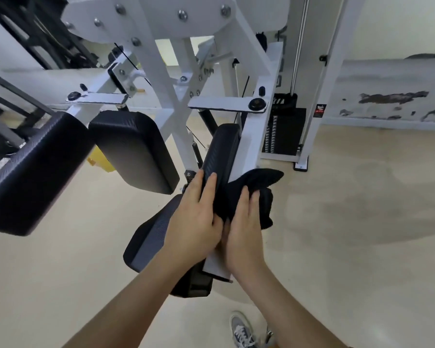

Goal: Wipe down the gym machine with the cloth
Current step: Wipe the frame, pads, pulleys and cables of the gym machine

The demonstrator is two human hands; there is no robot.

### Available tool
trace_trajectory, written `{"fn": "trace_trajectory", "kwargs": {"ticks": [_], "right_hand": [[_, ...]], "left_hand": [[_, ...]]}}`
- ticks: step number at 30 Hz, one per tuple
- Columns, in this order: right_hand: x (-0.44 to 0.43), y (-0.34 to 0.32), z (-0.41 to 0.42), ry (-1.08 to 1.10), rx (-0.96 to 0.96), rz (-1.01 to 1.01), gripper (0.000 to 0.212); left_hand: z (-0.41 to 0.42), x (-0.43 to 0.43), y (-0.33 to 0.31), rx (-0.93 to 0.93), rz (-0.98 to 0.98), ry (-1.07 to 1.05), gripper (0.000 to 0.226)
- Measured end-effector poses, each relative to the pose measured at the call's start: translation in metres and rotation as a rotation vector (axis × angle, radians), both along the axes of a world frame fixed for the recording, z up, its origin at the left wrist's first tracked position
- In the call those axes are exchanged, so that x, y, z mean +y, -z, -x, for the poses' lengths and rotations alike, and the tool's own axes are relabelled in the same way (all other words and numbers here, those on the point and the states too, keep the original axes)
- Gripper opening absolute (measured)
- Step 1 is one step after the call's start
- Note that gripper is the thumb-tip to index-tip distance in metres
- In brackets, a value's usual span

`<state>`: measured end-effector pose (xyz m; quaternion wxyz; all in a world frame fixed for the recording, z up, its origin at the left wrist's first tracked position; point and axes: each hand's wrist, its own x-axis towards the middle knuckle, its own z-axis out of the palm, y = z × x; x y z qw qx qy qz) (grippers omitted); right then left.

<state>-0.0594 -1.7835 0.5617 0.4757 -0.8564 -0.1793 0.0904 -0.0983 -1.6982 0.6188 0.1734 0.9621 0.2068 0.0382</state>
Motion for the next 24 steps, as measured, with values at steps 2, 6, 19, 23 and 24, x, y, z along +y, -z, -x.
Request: {"fn": "trace_trajectory", "kwargs": {"ticks": [2,6,19,23,24], "right_hand": [[-0.002,0.005,0.008,-0.01,-0.107,0.074,0.067],[0.03,-0.012,-0.08,0.024,0.038,0.129,0.07],[0.0,0.002,-0.039,-0.077,-0.121,0.324,0.069],[0.043,-0.014,-0.118,0.058,0.042,0.257,0.071],[0.051,-0.018,-0.134,0.081,0.068,0.253,0.073]], "left_hand": [[0.003,0.001,0.003,-0.027,-0.012,0.018,0.074],[0.003,0.003,0.008,-0.073,0.027,-0.013,0.064],[-0.001,0.0,0.015,-0.064,-0.057,0.005,0.061],[-0.003,-0.002,0.018,-0.024,-0.119,0.04,0.064],[-0.002,-0.002,0.018,-0.008,-0.119,0.04,0.065]]}}
